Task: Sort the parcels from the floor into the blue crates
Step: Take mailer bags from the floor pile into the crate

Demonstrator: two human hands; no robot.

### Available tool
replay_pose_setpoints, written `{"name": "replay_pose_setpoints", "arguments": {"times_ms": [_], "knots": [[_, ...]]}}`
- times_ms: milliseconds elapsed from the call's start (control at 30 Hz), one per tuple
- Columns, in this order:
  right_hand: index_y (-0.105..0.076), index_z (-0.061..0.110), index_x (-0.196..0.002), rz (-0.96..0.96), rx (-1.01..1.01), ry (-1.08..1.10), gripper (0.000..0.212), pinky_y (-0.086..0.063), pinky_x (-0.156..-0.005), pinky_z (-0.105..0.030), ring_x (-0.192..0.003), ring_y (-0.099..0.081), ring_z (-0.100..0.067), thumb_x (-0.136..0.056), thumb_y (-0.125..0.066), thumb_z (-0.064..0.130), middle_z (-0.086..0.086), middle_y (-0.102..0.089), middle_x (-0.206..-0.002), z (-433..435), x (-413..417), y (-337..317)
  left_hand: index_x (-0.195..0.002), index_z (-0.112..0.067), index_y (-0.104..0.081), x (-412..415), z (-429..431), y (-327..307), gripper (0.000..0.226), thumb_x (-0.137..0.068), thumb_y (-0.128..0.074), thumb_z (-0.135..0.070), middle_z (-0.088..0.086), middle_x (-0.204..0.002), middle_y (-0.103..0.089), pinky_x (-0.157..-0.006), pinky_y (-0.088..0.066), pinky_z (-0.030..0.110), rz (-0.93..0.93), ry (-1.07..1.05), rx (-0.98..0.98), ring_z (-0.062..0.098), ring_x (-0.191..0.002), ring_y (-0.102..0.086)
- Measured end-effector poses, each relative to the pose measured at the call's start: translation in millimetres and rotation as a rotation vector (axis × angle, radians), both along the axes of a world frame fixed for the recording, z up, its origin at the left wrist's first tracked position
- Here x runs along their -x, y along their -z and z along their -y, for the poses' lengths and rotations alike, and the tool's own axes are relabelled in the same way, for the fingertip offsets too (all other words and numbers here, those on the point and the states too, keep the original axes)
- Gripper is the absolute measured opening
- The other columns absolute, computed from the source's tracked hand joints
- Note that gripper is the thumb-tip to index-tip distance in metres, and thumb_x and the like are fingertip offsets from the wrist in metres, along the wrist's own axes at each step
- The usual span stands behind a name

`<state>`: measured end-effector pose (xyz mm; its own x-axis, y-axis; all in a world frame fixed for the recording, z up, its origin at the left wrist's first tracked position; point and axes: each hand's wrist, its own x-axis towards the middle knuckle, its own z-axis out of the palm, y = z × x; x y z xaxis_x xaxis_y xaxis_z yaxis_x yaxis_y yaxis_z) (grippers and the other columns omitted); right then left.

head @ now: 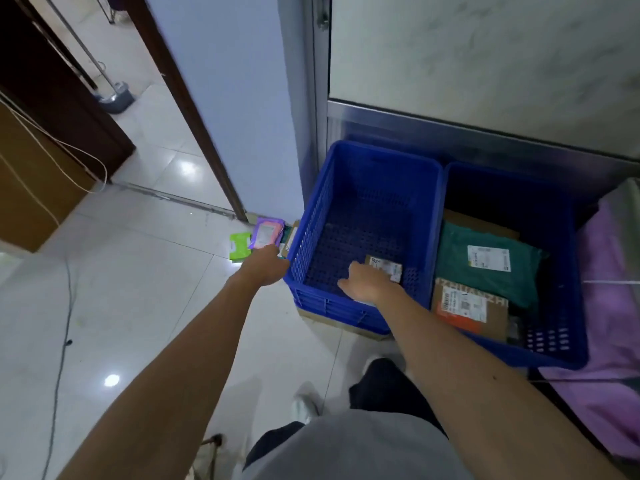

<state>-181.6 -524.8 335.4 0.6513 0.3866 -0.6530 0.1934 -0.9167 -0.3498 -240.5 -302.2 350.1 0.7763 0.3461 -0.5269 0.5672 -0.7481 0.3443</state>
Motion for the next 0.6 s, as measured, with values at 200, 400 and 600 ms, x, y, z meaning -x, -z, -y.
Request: {"name": "replay_pose_setpoints", "arguments": {"times_ms": [200,400,600], "knots": [[-0.048,0.004,-0.129,0.006,0.021,-0.035,0.044,-0.041,-0.079,-0.038,-0.110,-0.058,-0.034,-0.101,-0.044,0.038,-0.016,-0.058,-0.125,-62,-18,18,-0.131,-0.002,-0.056,-9,-36,4,0.039,-0.098,-0.051,-0.023,0.016,-0.136,-0.057,-0.097,-0.042,0.036,-0.015,-0.052,0.034,0.034,-0.123,-0.053],[-0.050,0.006,-0.134,0.001,0.016,-0.064,0.045,-0.041,-0.083,-0.037,-0.116,-0.056,-0.031,-0.102,-0.043,0.038,-0.013,-0.056,-0.133,-125,-60,37,-0.137,-0.009,-0.052,-32,-95,10,0.043,-0.099,-0.050,-0.027,0.011,-0.143,-0.053,-0.104,-0.038,0.034,-0.050,-0.128,0.011,0.031,-0.130,-0.049],[-0.052,0.007,-0.122,-0.024,0.015,-0.132,0.034,-0.043,-0.074,-0.036,-0.096,-0.057,-0.027,-0.101,-0.042,0.031,-0.010,-0.060,-0.116,-180,-84,44,-0.141,-0.010,-0.050,-51,-150,12,0.050,-0.096,-0.053,-0.032,0.011,-0.147,-0.050,-0.110,-0.037,0.035,-0.105,-0.209,0.022,0.030,-0.135,-0.045]]}}
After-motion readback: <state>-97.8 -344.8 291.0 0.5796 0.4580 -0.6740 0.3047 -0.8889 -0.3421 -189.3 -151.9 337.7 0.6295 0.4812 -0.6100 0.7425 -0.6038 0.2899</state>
